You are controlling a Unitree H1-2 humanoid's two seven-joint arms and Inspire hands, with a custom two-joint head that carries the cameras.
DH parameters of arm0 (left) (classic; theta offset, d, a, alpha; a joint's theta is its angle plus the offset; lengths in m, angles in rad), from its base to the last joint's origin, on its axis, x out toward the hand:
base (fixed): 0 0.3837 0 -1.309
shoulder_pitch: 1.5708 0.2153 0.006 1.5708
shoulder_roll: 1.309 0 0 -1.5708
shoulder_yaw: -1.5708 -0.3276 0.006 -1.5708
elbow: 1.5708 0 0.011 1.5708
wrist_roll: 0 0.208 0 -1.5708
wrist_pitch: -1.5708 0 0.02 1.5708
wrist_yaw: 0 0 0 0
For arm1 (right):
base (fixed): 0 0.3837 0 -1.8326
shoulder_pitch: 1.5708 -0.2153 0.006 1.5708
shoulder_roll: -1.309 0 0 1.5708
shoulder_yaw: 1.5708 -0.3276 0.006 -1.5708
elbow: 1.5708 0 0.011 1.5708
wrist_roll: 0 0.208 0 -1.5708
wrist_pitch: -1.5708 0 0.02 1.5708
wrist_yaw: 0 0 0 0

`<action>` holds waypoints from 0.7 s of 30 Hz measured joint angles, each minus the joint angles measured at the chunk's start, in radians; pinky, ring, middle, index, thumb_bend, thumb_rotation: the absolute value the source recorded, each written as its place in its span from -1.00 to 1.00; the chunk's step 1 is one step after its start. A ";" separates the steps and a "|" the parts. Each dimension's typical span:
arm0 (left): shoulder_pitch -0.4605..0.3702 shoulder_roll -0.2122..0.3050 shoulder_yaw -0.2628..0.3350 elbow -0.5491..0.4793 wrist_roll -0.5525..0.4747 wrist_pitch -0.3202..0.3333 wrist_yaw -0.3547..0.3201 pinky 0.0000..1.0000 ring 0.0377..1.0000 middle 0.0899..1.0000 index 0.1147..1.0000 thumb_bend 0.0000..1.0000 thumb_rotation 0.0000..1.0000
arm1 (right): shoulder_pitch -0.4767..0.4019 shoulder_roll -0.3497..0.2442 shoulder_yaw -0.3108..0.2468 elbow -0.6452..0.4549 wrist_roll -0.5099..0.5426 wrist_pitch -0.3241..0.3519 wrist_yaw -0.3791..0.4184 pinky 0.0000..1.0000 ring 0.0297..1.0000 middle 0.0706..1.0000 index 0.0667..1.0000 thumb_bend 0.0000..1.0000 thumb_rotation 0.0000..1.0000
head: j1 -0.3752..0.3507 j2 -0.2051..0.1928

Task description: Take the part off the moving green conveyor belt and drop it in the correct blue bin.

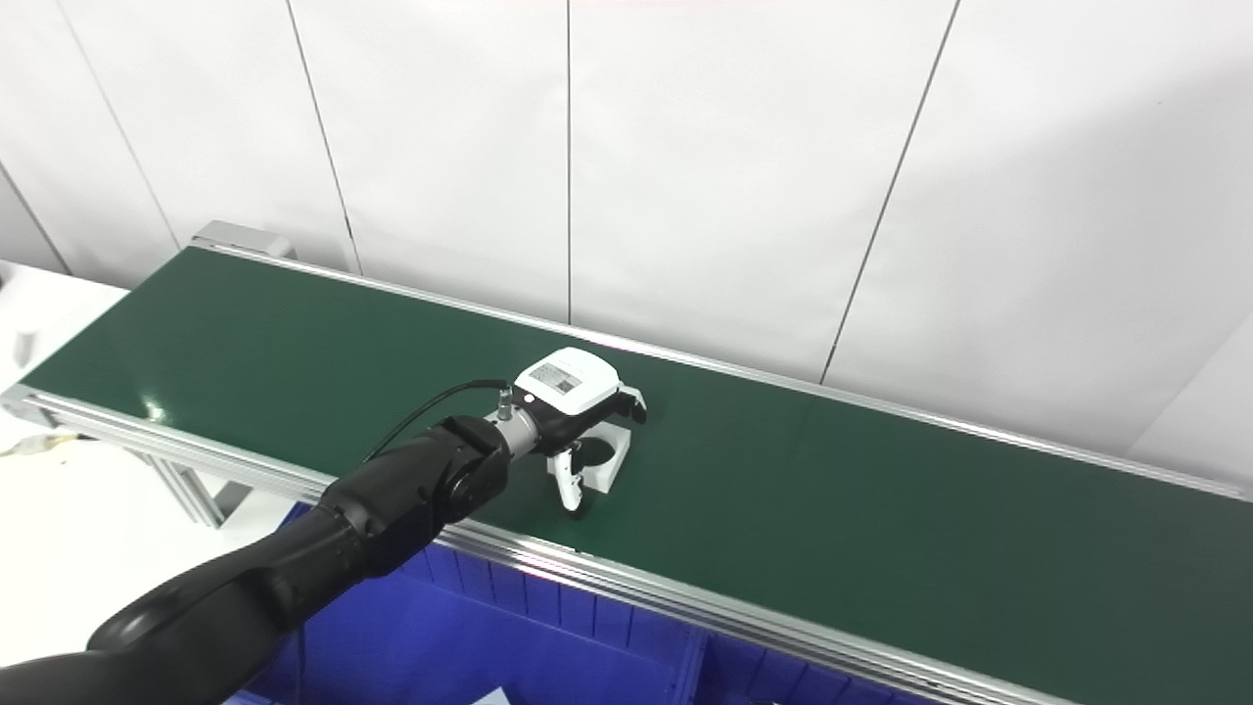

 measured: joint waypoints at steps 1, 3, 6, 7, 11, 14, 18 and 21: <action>0.000 0.000 0.001 0.007 0.000 0.000 0.014 -0.20 -0.21 0.00 0.01 0.00 -1.00 | -0.001 0.001 0.000 0.000 0.001 0.000 0.001 0.23 0.35 0.50 0.44 0.73 -0.59 | 0.000 0.000; 0.000 0.001 0.003 0.012 0.000 0.006 0.022 -0.22 -0.22 -0.03 -0.08 -0.01 -1.00 | 0.000 0.004 0.000 0.000 0.004 0.000 0.003 0.22 0.35 0.50 0.44 0.72 -0.61 | 0.002 0.000; -0.002 0.002 0.006 0.011 0.000 0.015 0.014 -0.23 -0.23 -0.03 -0.09 -0.01 -1.00 | 0.001 0.005 0.000 0.000 0.010 0.000 0.009 0.22 0.35 0.50 0.44 0.72 -0.61 | 0.002 0.000; -0.003 0.002 0.006 0.009 0.000 0.016 0.011 -0.24 -0.22 -0.02 -0.11 -0.01 -1.00 | 0.001 0.005 0.000 0.000 0.010 0.000 0.009 0.22 0.35 0.50 0.45 0.72 -0.59 | 0.002 0.000; -0.003 0.005 0.002 0.000 0.002 0.018 0.008 -0.24 -0.21 -0.01 -0.12 -0.01 -1.00 | 0.000 0.005 0.000 0.000 0.010 0.000 0.009 0.22 0.34 0.49 0.44 0.72 -0.60 | 0.002 0.002; -0.004 0.010 0.001 -0.002 0.002 0.017 0.008 -0.23 -0.22 0.00 -0.11 -0.01 -1.00 | 0.000 0.005 0.000 0.000 0.010 0.000 0.009 0.22 0.35 0.50 0.44 0.72 -0.59 | 0.003 0.002; -0.004 0.023 0.005 -0.026 0.000 0.021 -0.009 -0.22 -0.21 0.00 -0.12 -0.01 -1.00 | 0.000 0.005 0.000 -0.001 0.010 0.000 0.009 0.21 0.35 0.50 0.44 0.72 -0.58 | 0.002 0.002; -0.005 0.031 0.008 -0.061 0.000 0.032 -0.032 -0.20 -0.21 0.00 -0.11 -0.01 -1.00 | -0.001 0.005 0.000 -0.001 0.010 0.000 0.009 0.21 0.35 0.50 0.44 0.72 -0.58 | 0.002 0.003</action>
